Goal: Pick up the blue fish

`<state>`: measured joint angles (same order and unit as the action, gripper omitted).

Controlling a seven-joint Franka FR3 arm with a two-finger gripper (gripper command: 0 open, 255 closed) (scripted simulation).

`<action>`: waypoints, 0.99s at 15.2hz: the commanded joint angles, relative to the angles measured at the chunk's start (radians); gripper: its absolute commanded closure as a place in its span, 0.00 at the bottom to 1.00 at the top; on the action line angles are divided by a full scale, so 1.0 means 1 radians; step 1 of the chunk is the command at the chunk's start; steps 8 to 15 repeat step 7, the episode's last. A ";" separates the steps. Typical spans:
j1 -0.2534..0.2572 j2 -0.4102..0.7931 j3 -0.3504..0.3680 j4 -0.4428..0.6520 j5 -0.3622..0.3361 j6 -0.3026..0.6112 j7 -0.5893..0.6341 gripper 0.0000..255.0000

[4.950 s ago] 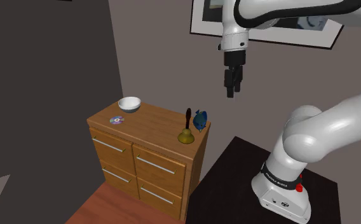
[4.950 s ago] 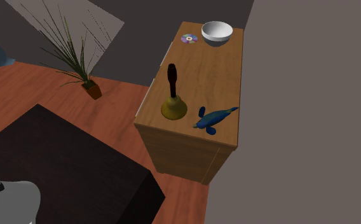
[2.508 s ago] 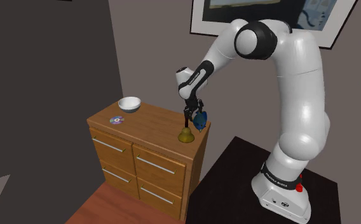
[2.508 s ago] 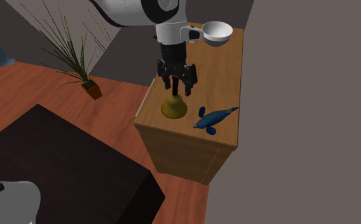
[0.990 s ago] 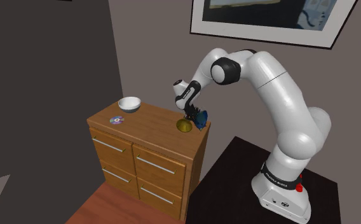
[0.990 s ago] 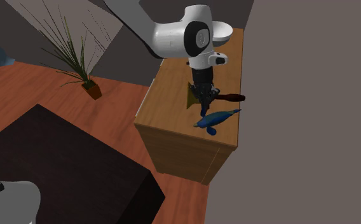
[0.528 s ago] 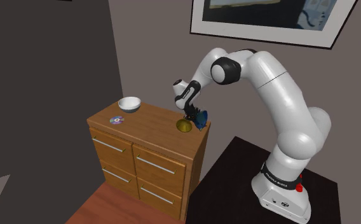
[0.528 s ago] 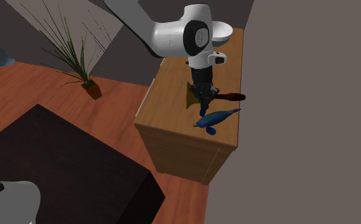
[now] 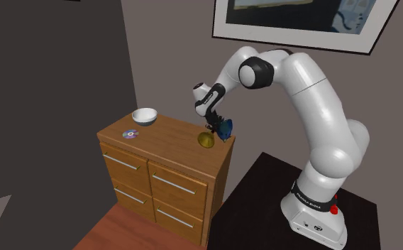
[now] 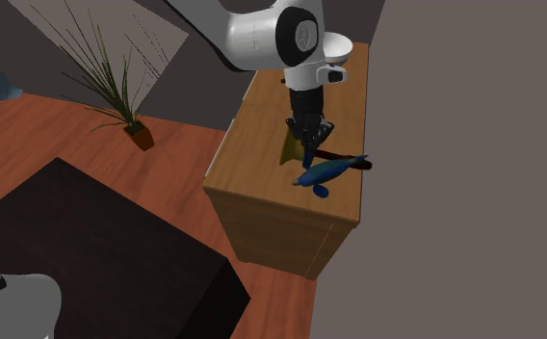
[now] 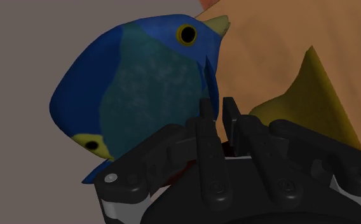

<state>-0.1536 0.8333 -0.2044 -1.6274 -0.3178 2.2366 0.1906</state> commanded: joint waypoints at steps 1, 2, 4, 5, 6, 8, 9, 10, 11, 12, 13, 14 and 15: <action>0.003 -0.024 -0.001 -0.012 -0.001 -0.012 -0.004 1.00; 0.003 -0.035 -0.001 -0.015 -0.001 -0.018 -0.006 1.00; 0.005 -0.056 -0.002 -0.022 -0.001 -0.032 -0.011 1.00; 0.006 -0.066 -0.003 -0.025 -0.001 -0.039 -0.014 1.00; 0.006 -0.068 -0.003 -0.025 -0.001 -0.040 -0.014 1.00; 0.006 -0.068 -0.003 -0.025 -0.001 -0.040 -0.014 1.00; 0.006 -0.068 -0.003 -0.025 -0.001 -0.040 -0.014 1.00; 0.006 -0.068 -0.003 -0.025 -0.001 -0.040 -0.014 1.00; 0.006 -0.068 -0.003 -0.025 -0.001 -0.040 -0.014 1.00; 0.006 -0.068 -0.003 -0.025 -0.001 -0.040 -0.014 1.00; 0.006 -0.068 -0.003 -0.025 -0.001 -0.040 -0.014 1.00; 0.006 -0.068 -0.003 -0.025 -0.001 -0.040 -0.014 1.00; 0.006 -0.068 -0.003 -0.025 -0.001 -0.040 -0.014 1.00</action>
